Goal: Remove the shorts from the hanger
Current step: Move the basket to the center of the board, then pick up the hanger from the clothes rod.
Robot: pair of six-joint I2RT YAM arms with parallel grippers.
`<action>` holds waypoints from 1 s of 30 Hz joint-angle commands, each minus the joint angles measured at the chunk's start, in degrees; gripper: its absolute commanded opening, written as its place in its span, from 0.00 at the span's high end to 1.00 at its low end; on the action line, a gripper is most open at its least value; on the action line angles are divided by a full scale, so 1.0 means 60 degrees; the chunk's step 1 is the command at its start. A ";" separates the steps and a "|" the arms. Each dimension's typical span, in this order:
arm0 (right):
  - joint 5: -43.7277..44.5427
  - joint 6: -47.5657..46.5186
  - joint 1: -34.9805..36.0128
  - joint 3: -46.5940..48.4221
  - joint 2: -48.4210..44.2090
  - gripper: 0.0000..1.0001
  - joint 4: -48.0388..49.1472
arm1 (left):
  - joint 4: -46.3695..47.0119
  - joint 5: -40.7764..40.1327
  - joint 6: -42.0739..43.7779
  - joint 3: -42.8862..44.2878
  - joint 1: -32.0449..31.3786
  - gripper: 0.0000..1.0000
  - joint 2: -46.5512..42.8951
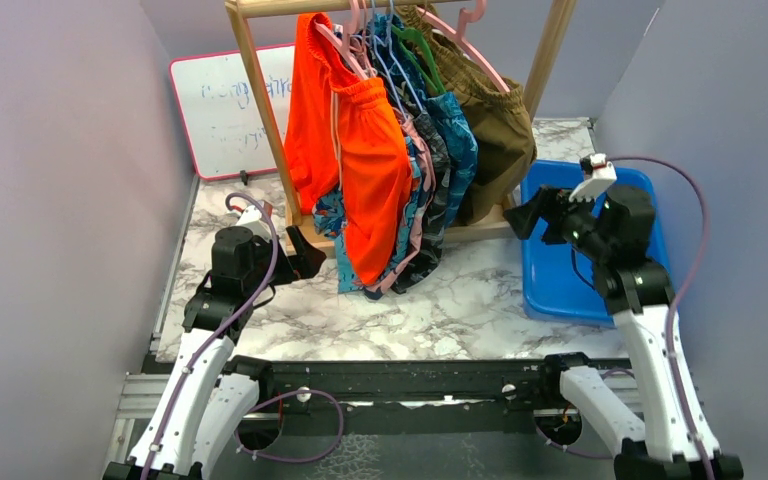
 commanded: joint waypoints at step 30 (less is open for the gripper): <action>0.5451 -0.0338 0.9535 0.5435 0.3536 0.38 0.1231 | 0.0227 0.0021 0.0046 0.0169 0.0049 0.01 -0.0381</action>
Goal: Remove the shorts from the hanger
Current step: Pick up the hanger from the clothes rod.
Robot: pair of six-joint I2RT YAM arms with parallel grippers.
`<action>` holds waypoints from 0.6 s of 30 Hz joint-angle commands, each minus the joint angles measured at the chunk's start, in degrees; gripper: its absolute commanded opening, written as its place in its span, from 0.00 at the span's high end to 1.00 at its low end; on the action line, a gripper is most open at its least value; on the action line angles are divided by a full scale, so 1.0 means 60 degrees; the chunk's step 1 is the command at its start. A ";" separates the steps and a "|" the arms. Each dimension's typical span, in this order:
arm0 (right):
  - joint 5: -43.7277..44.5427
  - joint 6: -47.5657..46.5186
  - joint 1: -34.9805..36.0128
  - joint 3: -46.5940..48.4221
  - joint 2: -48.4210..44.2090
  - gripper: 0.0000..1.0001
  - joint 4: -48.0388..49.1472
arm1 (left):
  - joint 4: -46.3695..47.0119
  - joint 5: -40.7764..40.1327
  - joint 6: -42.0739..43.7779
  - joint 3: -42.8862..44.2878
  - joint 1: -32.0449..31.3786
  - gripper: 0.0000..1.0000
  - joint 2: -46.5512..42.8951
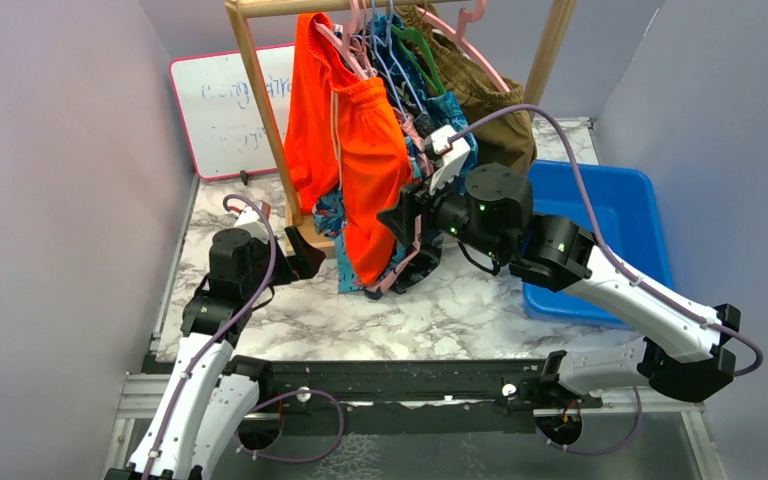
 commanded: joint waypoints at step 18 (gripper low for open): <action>0.2223 -0.1491 -0.0591 0.4626 0.2855 0.49 -0.0755 | 0.0223 0.0029 0.0025 0.0169 0.0048 0.01 -0.0043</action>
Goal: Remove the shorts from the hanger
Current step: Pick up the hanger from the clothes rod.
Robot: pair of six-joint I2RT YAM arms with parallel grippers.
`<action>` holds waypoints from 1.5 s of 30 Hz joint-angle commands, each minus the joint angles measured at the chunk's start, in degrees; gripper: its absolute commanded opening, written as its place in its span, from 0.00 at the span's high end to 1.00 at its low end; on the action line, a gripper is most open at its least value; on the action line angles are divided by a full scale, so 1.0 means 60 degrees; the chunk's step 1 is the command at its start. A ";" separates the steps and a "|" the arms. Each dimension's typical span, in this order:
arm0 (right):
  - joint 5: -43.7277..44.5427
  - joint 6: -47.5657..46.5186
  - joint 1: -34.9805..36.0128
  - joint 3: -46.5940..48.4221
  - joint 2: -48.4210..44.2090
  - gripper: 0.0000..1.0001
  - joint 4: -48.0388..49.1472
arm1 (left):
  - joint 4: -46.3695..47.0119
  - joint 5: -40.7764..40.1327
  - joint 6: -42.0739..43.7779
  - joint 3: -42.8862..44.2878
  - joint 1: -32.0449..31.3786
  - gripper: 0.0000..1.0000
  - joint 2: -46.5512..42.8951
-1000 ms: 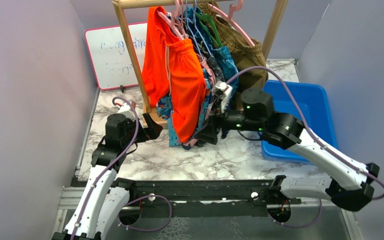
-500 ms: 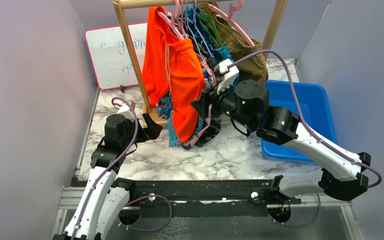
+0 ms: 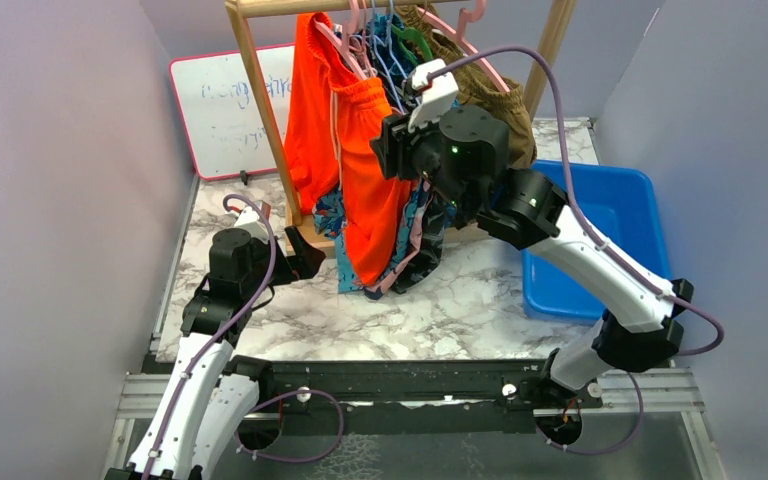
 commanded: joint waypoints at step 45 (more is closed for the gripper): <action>-0.0768 -0.0049 -0.1039 0.4193 0.3893 0.60 -0.0603 | 0.0239 0.0129 0.0008 0.0141 0.0052 0.01 0.0101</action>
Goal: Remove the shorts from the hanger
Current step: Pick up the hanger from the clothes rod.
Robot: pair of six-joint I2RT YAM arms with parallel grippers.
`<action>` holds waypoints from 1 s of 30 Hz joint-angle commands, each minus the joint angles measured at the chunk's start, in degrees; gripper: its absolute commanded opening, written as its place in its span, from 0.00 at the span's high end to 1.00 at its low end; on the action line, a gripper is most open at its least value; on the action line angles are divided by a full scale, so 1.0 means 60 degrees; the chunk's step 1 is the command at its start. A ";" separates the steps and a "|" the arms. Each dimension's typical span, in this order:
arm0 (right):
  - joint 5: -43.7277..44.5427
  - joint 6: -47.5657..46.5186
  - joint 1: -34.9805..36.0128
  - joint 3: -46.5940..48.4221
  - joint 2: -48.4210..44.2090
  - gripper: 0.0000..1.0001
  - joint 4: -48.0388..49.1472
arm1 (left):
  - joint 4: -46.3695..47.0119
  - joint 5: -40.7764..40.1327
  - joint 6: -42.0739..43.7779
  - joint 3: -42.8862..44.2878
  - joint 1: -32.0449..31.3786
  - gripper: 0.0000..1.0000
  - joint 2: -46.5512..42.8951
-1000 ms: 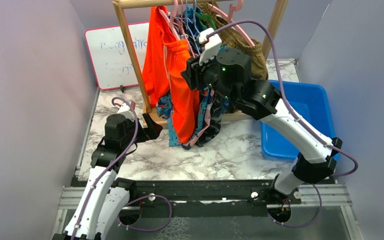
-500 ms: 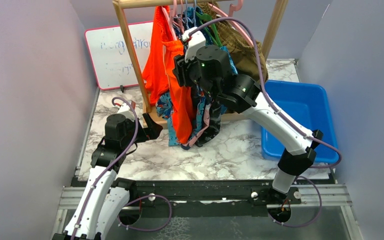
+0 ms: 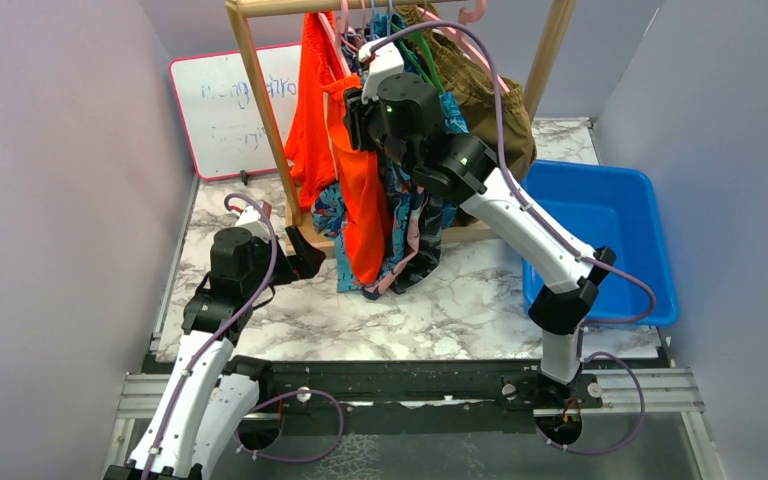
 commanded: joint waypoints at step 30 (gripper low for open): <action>-0.1197 0.1050 -0.0220 -0.3760 -0.3112 0.99 0.3736 | 0.0281 -0.0222 0.0018 0.0112 0.0062 0.01 -0.0641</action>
